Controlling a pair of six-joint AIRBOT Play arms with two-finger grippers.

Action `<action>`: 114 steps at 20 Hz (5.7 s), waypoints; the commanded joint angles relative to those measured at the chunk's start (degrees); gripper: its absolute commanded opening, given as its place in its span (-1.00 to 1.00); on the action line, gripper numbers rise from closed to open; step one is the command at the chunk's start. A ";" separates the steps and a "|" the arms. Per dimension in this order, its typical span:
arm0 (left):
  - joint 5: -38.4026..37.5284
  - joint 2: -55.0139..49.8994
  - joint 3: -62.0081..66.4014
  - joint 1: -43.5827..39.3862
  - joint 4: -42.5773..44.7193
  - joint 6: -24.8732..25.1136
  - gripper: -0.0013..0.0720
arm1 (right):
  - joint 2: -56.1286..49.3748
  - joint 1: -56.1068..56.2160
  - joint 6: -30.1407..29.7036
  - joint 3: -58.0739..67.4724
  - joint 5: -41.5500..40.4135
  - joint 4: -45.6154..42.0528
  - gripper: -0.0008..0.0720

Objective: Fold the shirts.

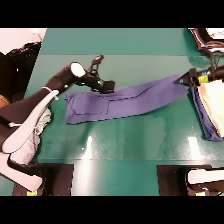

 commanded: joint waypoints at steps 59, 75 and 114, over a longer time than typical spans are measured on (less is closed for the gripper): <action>-19.32 23.08 6.95 29.38 14.67 0.22 -0.90 | -30.23 40.24 2.95 16.87 -11.93 9.40 -0.93; -14.12 23.08 6.95 4.87 14.12 1.44 -0.90 | 0.35 -14.64 8.76 17.20 -11.96 -10.03 -0.93; -12.02 23.04 6.95 1.90 14.78 3.02 -0.89 | 32.48 -48.41 8.81 -18.03 -4.33 -16.57 0.71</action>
